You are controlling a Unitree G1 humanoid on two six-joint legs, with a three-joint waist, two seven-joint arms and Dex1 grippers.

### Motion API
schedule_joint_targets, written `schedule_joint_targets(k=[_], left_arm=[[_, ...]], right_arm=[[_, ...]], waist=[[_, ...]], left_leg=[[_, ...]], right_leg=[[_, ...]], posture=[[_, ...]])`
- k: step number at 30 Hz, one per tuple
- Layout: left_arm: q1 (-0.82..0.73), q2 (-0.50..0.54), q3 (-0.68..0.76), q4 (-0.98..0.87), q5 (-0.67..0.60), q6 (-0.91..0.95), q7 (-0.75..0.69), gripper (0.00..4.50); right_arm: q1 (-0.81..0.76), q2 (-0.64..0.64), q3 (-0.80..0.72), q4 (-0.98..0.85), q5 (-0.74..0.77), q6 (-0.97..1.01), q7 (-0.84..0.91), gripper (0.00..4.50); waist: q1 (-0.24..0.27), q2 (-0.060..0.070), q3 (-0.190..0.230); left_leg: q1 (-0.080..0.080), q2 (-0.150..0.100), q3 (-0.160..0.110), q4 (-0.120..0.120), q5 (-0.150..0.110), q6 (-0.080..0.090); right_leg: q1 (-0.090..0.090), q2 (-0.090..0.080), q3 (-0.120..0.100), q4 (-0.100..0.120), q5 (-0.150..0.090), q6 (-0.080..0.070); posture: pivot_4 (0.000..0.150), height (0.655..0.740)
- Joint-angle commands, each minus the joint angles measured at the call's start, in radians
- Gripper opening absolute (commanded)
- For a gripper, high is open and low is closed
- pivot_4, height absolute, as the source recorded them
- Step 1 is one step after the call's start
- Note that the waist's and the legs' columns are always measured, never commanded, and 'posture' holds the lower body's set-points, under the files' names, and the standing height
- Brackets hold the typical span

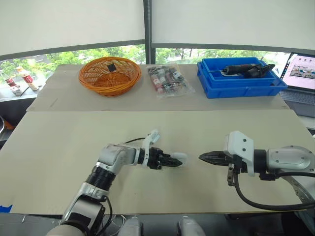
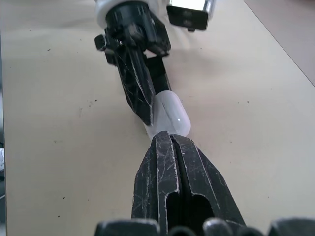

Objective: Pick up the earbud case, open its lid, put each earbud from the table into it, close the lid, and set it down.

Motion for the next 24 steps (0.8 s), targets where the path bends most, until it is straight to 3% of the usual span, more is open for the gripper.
schedule_joint_targets(k=[1,6,8,11,13,16,20,24], left_arm=[[0.062,0.086,0.016,-0.077,0.023,0.005,0.015,4.32],[0.169,0.258,0.092,-0.252,0.032,-0.084,-0.009,4.45],[0.192,0.31,0.104,-0.282,0.049,-0.15,-0.02,4.5],[0.247,0.389,0.163,-0.343,0.105,-0.397,-0.087,4.5],[0.29,0.43,0.221,-0.404,0.091,-0.529,-0.162,4.5],[0.361,0.455,0.299,-0.504,0.039,-0.582,-0.186,4.5],[0.486,0.539,0.332,-0.607,0.124,-0.619,-0.155,4.5],[0.536,0.495,0.376,-0.632,0.102,-0.657,-0.098,4.5]], right_arm=[[-0.013,-0.007,-0.016,-0.004,-0.002,-0.022,0.01,0.0],[-0.03,-0.038,-0.038,0.006,0.036,0.015,0.054,0.0],[-0.04,-0.049,-0.033,0.019,0.017,-0.009,0.064,0.62],[-0.064,-0.096,-0.019,0.055,-0.009,-0.057,0.136,1.58],[-0.082,-0.131,-0.015,0.088,-0.028,-0.106,0.191,2.32],[-0.114,-0.163,-0.023,0.15,-0.052,-0.199,0.256,3.3],[-0.145,-0.193,-0.053,0.213,-0.029,-0.213,0.32,3.3],[-0.138,-0.217,-0.047,0.267,-0.062,-0.279,0.382,3.3]], waist=[[-0.001,0.0,0.0],[-0.01,0.0,0.0],[-0.004,0.001,0.0],[0.005,0.001,0.001],[0.007,0.001,0.001],[0.013,0.0,0.001],[0.005,0.001,0.002],[0.006,0.001,0.002]], left_leg=[[0.0,0.0,0.0,0.0,0.0,0.0],[0.002,0.001,-0.002,-0.002,0.0,0.0],[0.002,0.001,-0.003,-0.003,0.0,0.0],[0.001,0.0,-0.002,-0.002,0.0,0.0],[0.0,0.0,-0.002,-0.002,0.0,0.0],[-0.001,0.001,-0.002,-0.002,0.0,0.0],[0.0,0.001,-0.001,-0.003,0.0,0.0],[0.0,0.002,0.001,-0.003,0.0,0.0]], right_leg=[[0.0,0.0,0.0,0.0,0.0,0.0],[0.0,0.001,0.002,0.0,0.0,0.0],[0.0,0.0,0.002,0.0,0.0,0.0],[0.0,-0.001,0.002,-0.001,0.0,0.0],[-0.001,-0.001,0.002,-0.002,0.0,0.0],[-0.001,-0.002,0.001,-0.002,0.0,0.0],[-0.001,-0.002,0.002,-0.002,0.0,0.0],[-0.001,-0.001,0.001,-0.001,0.0,0.0]], posture=[[0.15,0.74],[0.15,0.74],[0.15,0.74],[0.15,0.74],[0.15,0.74],[0.15,0.74],[0.15,0.74],[0.15,0.74]])
